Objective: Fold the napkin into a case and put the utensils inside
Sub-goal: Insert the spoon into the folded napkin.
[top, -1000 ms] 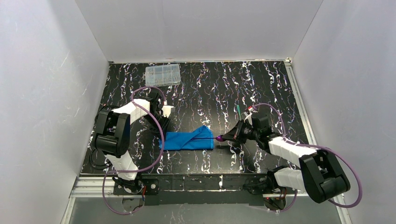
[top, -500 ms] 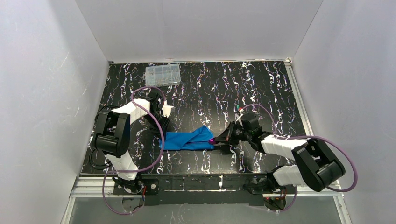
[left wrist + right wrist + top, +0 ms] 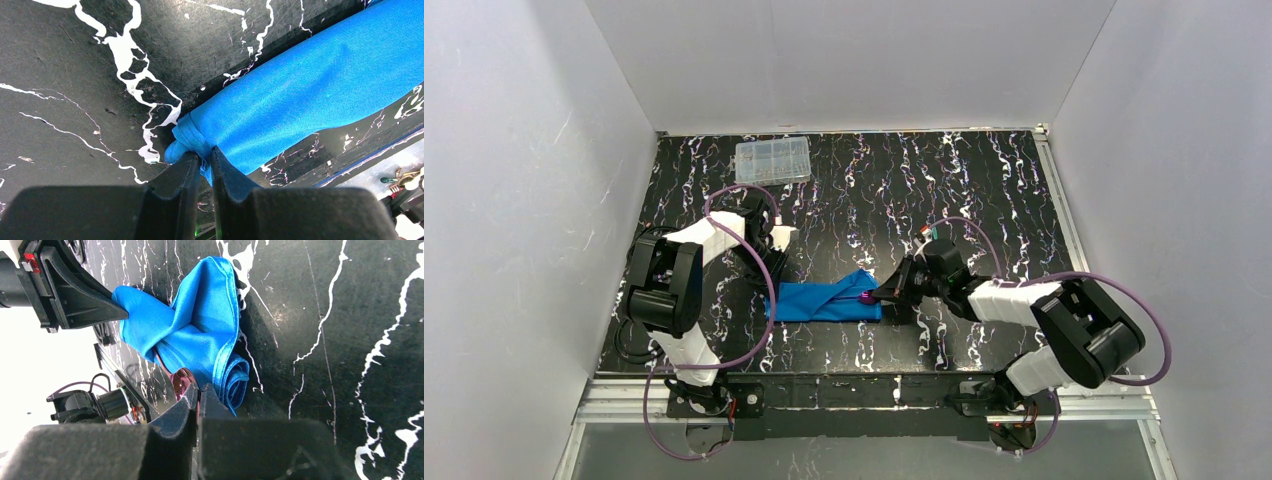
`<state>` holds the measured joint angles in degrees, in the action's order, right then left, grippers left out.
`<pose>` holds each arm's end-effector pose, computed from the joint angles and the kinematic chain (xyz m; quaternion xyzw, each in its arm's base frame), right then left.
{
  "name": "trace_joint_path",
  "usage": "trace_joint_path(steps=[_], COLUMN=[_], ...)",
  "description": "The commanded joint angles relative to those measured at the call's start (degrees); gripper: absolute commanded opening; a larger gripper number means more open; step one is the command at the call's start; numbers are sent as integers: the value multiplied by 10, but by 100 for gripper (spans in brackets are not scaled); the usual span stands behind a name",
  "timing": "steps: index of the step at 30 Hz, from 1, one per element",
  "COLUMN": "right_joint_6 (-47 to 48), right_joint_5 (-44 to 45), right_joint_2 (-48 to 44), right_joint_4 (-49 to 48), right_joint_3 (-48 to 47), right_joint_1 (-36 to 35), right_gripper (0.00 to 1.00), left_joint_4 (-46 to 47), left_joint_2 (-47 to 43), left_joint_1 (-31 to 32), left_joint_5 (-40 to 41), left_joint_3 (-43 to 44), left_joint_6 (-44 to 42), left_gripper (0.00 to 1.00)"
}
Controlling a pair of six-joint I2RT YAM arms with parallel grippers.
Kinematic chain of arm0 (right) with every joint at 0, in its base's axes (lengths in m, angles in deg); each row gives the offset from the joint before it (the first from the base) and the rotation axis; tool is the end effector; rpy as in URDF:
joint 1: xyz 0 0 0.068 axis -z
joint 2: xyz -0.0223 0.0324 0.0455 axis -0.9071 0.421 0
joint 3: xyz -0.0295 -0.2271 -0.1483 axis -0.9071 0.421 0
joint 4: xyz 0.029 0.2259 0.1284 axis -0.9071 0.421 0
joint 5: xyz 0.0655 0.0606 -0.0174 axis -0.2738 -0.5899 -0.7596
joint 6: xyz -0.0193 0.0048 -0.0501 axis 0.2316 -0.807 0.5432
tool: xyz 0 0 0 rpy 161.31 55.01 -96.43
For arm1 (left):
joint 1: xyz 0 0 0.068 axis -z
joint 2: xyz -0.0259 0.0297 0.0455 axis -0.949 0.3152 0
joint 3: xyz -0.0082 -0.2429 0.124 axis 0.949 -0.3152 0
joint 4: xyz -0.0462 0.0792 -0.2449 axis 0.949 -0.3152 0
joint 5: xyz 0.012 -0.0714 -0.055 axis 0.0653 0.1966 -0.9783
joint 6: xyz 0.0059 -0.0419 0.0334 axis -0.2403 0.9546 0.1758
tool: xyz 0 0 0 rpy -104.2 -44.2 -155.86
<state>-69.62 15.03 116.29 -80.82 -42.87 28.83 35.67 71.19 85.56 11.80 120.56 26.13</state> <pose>0.2023 0.1622 0.1446 0.0821 0.8677 0.4378 0.2206 0.2889 -0.0842 0.1541 0.2341 0.9545 -0.1753 0.0578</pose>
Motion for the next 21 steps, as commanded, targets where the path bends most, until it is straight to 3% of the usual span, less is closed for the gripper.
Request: trace_joint_path(steps=[1, 4, 7, 12, 21], right_joint_6=[8, 13, 30, 56, 133], right_joint_5=[37, 44, 47, 54, 82], right_joint_2=[14, 21, 31, 36, -31], right_joint_4=[-6, -6, 13, 62, 259], right_joint_3=[-26, -35, -55, -78, -144], right_joint_1=[-10, -18, -26, -28, -4], right_gripper=[1, 3, 17, 56, 88], left_joint_4=[-21, -22, -24, -27, -42], left_joint_2=[-1, -3, -3, -3, -10], left_joint_1=[-2, -2, -1, -1, -2], left_joint_5=[-11, -11, -10, -10, -1], left_joint_3=[11, 11, 12, 13, 20], left_joint_6=[-9, -11, -13, -14, -19], left_gripper=[12, 11, 11, 11, 10])
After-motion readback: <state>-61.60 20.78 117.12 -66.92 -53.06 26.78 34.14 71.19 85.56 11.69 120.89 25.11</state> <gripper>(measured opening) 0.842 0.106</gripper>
